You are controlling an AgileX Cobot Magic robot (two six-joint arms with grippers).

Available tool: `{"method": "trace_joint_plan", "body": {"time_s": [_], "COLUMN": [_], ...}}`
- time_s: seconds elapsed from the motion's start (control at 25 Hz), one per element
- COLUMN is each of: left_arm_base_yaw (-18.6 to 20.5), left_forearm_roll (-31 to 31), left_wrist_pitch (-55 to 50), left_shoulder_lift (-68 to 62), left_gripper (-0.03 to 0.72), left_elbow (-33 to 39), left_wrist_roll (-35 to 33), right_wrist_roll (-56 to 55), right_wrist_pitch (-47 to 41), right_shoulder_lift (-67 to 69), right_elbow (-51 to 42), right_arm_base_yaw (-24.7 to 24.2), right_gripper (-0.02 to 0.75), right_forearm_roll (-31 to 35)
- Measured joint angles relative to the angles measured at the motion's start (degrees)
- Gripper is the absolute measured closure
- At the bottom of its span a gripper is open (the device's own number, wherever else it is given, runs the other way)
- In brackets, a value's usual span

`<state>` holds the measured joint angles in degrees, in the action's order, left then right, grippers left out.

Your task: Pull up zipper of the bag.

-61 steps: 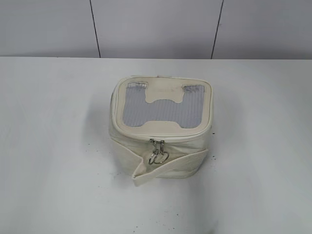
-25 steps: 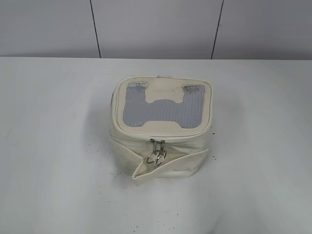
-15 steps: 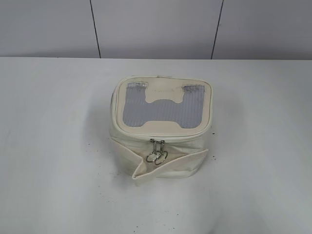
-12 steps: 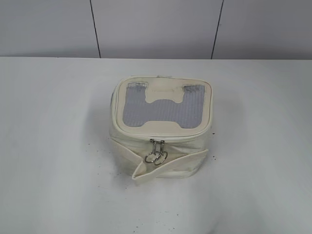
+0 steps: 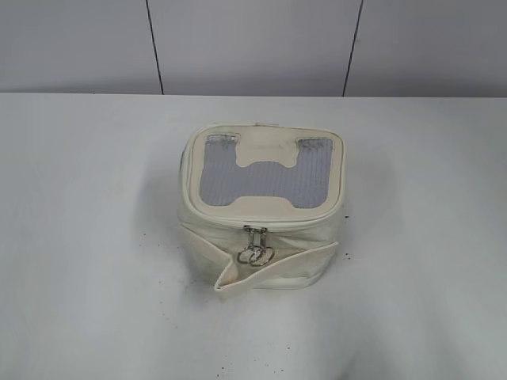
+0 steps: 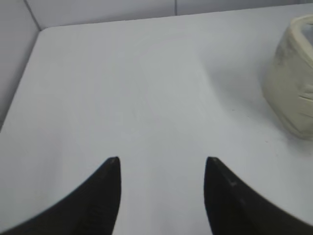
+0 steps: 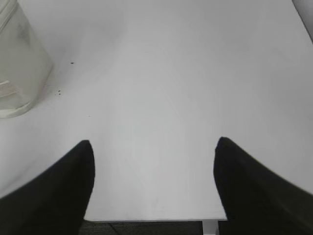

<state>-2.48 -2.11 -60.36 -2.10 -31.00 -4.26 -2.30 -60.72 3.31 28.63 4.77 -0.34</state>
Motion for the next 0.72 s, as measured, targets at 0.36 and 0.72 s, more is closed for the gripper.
{"method": "trace_joint_plan", "body": {"time_s": [0.36, 0.72], "left_arm_base_yaw": [3.9, 2.4], "left_forearm_roll": [-0.1, -0.1], "left_wrist_pitch": [0.0, 0.0], "left_shoulder_lift": [2.4, 2.4], "left_gripper": [0.271, 0.271], "left_elbow": [0.1, 0.2], "left_wrist_roll": [0.0, 0.0], "right_wrist_roll": [0.0, 0.0], "right_wrist_pitch": [0.2, 0.3], "right_shoulder_lift": [-3.6, -3.6], "right_elbow": [0.0, 0.0], "right_arm_base_yaw": [-1.8, -1.9], "right_gripper": [0.150, 0.150], "right_forearm_roll": [0.3, 0.3]}}
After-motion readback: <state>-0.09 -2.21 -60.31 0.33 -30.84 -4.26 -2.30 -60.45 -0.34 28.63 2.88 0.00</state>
